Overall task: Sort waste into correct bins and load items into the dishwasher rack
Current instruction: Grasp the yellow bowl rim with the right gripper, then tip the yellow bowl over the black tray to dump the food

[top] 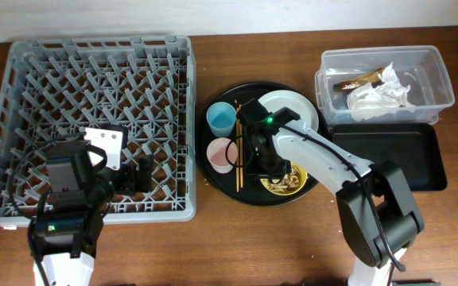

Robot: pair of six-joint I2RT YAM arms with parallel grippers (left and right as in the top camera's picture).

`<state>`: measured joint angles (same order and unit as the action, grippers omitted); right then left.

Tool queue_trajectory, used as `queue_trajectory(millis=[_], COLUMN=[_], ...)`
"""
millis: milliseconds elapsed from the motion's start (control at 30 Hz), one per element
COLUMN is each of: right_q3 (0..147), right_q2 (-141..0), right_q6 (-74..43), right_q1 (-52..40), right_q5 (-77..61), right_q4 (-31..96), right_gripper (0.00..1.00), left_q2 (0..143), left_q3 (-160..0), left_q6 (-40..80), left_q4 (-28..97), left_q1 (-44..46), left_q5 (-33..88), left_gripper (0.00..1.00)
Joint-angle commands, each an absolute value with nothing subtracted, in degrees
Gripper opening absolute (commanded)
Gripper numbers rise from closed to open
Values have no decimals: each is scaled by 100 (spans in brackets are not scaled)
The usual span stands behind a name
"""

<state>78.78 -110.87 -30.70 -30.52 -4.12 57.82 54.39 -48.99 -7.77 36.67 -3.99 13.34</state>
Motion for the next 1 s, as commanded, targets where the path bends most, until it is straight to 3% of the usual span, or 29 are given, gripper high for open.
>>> queue_trajectory(millis=[0, 133, 300, 433, 567, 733, 800, 967], right_q3=[7874, 7977, 8635, 8923, 8921, 8746, 8272, 7041], right_q2=[-11382, -11384, -11115, -9839, -8705, -8565, -8565, -8571], right_q6=[-2936, -2921, -2873, -2497, -1935, -473, 414, 1223], right_q1=[-3048, -2995, -2995, -2749, -1715, -5, 947, 2482], right_q5=[-548, -574, -263, -172, -294, -1492, -2729, -4886], right_q4=[5723, 5760, 6576, 6932, 7334, 7308, 7006, 5833], right_gripper=[29, 4, 4, 4, 4, 4, 4, 4], left_q2=[5441, 5441, 5441, 5441, 5441, 5441, 5441, 5441], left_q3=[-4960, -4960, -4960, -4960, -4960, -4960, -4960, -4960], left_q6=[-829, -829, -829, -829, -829, -829, -829, -829], left_q4=[3682, 3682, 3706, 3717, 3717, 3721, 3721, 3721], left_q1=[-381, -381, -381, -381, -381, -381, -381, -381], left_q5=[1417, 1417, 1417, 1417, 1417, 1417, 1417, 1417], left_gripper=[99, 99, 99, 99, 99, 99, 99, 99])
